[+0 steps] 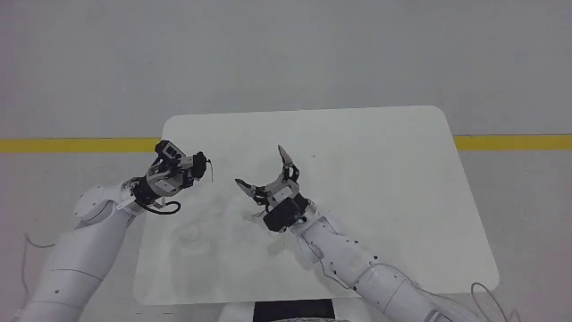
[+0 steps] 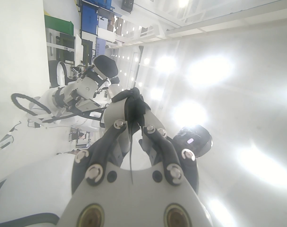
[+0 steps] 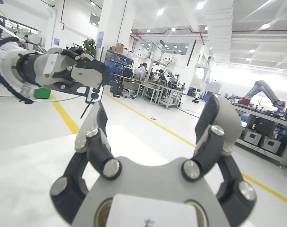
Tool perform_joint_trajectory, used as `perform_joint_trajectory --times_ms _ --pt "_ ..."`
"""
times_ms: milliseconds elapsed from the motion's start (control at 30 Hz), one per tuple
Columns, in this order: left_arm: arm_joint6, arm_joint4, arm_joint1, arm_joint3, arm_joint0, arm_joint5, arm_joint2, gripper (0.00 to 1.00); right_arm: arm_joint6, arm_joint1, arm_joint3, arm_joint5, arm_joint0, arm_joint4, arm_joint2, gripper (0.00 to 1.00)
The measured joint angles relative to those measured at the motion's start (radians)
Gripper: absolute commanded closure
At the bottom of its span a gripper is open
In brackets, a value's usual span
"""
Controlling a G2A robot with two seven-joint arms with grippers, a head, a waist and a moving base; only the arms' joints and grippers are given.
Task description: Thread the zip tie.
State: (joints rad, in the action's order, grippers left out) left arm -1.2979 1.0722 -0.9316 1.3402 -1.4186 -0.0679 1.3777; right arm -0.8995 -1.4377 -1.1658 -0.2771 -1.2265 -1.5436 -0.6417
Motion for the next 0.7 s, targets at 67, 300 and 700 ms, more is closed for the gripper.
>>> perform_joint_trajectory --times_ms 67,300,700 --pt "0.000 0.000 0.000 0.000 0.000 0.000 0.000 1.00 -0.006 0.002 -0.024 0.017 -0.012 0.028 -0.017 0.00" --pt "0.006 0.010 -0.002 0.061 -0.013 -0.031 0.013 1.00 -0.103 0.032 -0.126 0.141 -0.094 0.138 -0.135 0.00" --pt "-0.080 0.050 0.000 0.182 -0.042 -0.001 0.047 1.00 -0.163 0.055 -0.252 0.322 -0.181 0.245 -0.237 0.00"
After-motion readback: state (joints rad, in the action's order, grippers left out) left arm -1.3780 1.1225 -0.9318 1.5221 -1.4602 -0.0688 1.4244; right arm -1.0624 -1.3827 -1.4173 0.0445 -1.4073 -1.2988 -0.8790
